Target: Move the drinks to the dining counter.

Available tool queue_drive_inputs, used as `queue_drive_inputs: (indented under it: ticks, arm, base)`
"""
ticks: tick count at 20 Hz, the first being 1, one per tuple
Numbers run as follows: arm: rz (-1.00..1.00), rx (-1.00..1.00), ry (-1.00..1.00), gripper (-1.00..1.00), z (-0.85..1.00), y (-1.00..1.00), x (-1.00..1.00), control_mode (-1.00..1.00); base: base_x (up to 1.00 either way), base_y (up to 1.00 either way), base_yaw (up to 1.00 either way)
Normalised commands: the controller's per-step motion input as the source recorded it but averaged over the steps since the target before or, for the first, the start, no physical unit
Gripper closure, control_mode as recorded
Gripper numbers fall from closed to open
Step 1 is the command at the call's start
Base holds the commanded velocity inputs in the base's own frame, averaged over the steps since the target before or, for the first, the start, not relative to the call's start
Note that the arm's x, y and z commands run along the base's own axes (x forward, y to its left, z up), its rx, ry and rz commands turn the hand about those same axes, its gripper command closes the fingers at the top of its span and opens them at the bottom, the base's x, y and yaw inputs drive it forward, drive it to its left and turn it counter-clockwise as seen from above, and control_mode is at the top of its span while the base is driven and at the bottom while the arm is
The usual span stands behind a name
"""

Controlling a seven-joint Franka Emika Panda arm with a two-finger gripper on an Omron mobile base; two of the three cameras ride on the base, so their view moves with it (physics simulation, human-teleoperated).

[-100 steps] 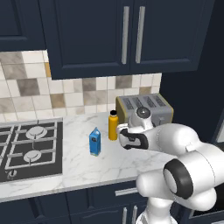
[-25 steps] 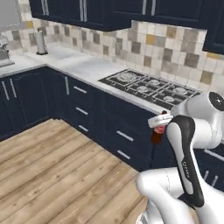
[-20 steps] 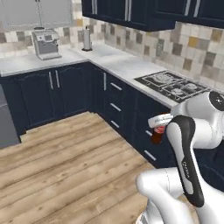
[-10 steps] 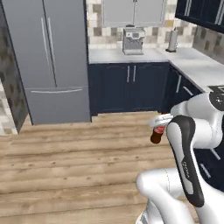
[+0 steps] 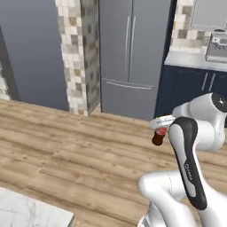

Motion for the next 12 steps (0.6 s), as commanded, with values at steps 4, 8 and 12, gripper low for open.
queue_drive_inputs:
  ticks: [4, 8, 12]
  arm:
    - [0.0, 0.0, 0.0, 1.0, 0.0, 0.0, 0.0, 1.0]
    - [0.0, 0.0, 0.0, 1.0, 0.0, 0.0, 0.0, 1.0]
    - [0.0, 0.0, 0.0, 1.0, 0.0, 0.0, 0.0, 1.0]
  base:
    - [0.0, 0.14, 0.65]
    - [0.0, 0.14, 0.63]
    - [0.0, 0.13, 0.6]
